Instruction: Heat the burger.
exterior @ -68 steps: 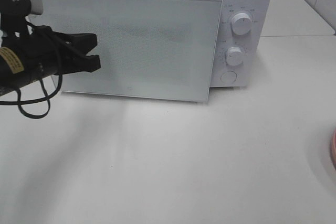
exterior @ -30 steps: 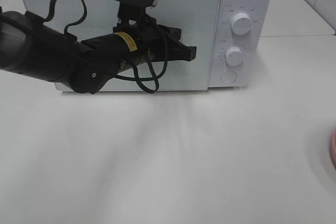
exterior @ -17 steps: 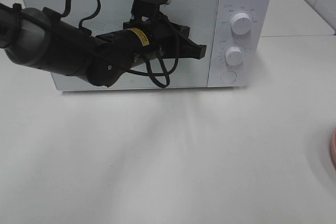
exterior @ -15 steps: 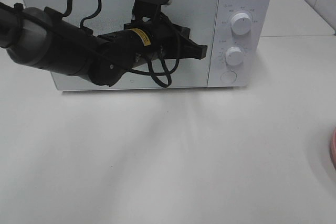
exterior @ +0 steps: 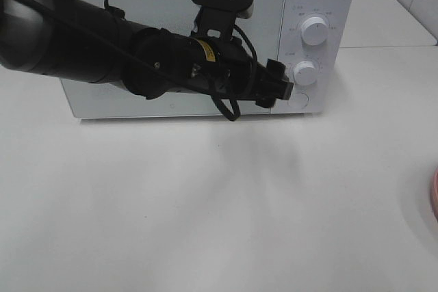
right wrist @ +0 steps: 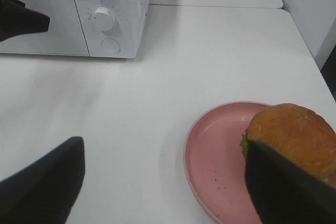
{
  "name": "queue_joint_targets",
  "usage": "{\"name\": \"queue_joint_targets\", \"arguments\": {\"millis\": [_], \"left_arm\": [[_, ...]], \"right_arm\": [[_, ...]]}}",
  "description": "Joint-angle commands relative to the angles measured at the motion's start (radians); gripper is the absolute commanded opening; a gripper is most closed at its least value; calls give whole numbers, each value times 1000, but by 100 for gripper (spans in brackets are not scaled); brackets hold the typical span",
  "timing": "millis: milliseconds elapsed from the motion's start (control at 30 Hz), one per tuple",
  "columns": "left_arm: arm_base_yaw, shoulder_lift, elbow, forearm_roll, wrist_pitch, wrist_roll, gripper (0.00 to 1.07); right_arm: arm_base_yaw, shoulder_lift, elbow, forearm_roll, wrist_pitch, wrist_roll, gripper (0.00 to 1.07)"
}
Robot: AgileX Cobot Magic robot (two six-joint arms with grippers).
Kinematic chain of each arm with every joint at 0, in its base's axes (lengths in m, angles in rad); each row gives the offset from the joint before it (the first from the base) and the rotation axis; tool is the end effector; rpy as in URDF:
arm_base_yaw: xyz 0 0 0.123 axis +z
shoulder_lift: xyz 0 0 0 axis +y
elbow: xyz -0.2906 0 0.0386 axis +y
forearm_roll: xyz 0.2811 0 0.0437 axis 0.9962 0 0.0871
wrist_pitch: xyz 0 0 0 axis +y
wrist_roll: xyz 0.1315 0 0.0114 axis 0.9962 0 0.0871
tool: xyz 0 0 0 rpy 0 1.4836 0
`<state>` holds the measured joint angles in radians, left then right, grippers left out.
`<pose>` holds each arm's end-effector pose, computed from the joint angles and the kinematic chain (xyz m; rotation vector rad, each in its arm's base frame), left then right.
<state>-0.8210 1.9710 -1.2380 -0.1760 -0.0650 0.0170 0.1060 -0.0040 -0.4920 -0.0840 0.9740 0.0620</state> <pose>0.3399 -0.3628 0.1474 0.7106 2.0874 -0.5483 0.0581 -0.0030 0.2826 -0.0438 1.9585 0.0113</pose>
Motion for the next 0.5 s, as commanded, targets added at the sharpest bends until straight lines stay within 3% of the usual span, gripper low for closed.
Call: {"name": "queue_joint_targets", "arguments": {"millis": [33, 167, 500], "left_arm": [[-10, -27, -8, 0, 65, -2, 101], [-30, -100, -8, -2, 338, -1, 100], [-30, -222, -8, -36, 714, -17, 100]], "right_arm": [[-5, -35, 2, 2, -12, -12, 76], [-5, -35, 2, 2, -12, -12, 76], [-5, -35, 2, 2, -12, -12, 76]]}}
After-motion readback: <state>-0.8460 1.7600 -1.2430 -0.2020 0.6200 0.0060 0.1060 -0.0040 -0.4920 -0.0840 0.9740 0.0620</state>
